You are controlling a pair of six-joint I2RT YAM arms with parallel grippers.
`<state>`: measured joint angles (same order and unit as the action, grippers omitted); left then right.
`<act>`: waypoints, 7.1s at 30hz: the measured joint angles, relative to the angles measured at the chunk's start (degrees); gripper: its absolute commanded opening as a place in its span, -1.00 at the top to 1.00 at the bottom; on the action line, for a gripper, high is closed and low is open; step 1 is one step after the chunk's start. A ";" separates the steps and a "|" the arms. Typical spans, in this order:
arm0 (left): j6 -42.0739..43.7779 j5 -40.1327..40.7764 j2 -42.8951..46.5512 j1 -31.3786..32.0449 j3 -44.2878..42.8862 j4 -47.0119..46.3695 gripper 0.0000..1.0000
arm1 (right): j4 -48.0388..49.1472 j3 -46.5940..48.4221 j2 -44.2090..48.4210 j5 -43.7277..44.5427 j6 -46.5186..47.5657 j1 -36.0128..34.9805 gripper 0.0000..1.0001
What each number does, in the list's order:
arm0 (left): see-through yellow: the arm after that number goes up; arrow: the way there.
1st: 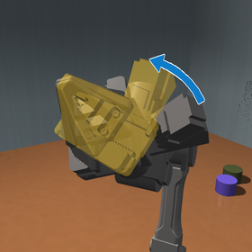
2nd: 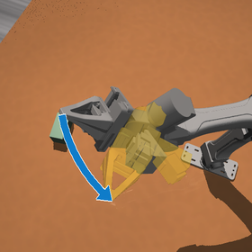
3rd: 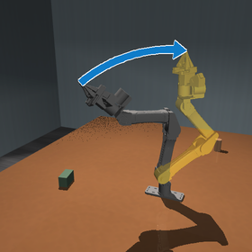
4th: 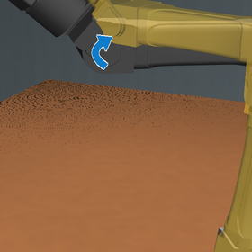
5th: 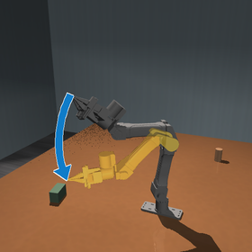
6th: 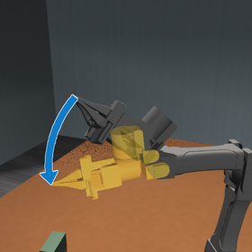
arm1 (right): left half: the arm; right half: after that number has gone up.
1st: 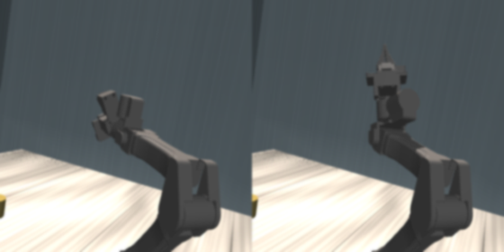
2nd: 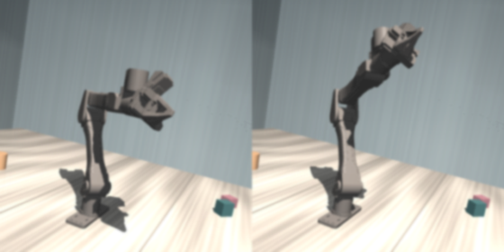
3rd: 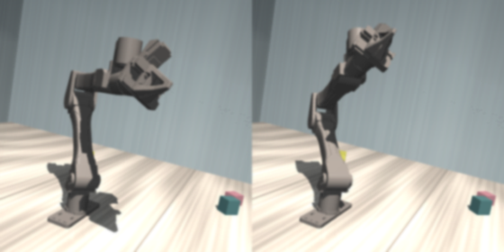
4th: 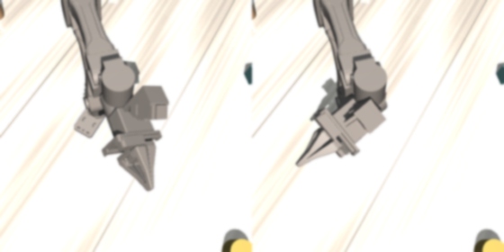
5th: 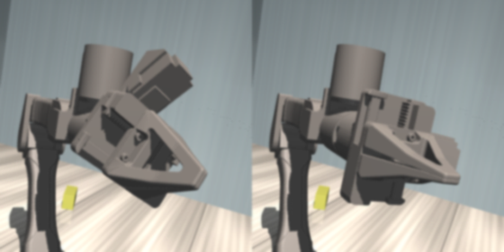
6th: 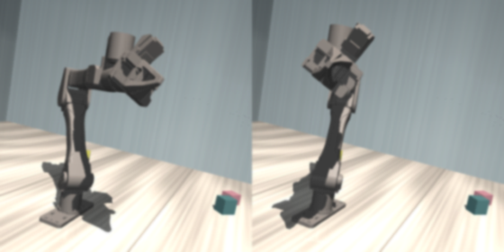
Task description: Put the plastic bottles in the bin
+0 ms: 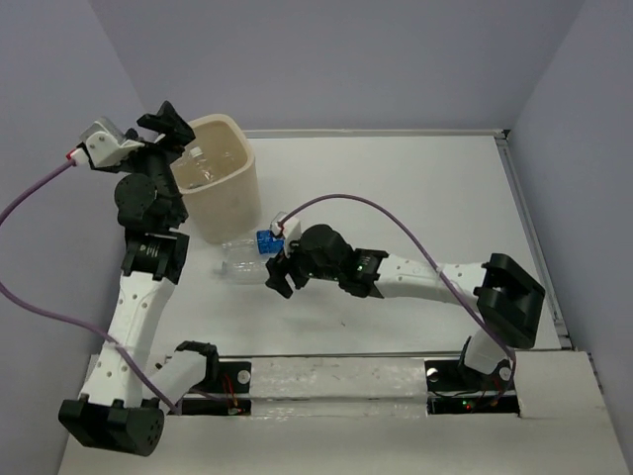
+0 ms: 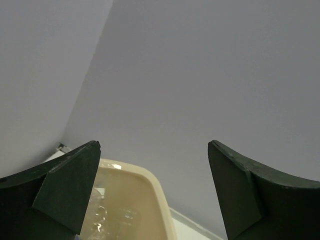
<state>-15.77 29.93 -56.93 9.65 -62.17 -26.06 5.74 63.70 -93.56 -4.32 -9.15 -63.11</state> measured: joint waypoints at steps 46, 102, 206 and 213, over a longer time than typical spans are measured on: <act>-9.81 -10.40 56.11 10.82 22.58 45.70 -0.98 | -32.04 58.36 -46.53 1.07 21.92 -6.93 -0.63; -17.75 4.81 56.28 10.69 20.83 52.46 -0.98 | 9.94 57.02 -26.75 15.58 17.16 2.43 0.17; -15.96 0.48 55.45 7.48 21.42 50.31 -0.98 | -9.60 41.79 -42.38 -1.33 34.32 -1.14 0.14; -15.96 0.31 54.73 6.73 21.42 50.34 -0.98 | -4.11 26.56 -29.38 -2.03 28.98 -1.03 0.27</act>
<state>-31.73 30.24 -2.20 16.38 -40.75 24.27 1.63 90.26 -122.93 -6.35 19.84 -64.14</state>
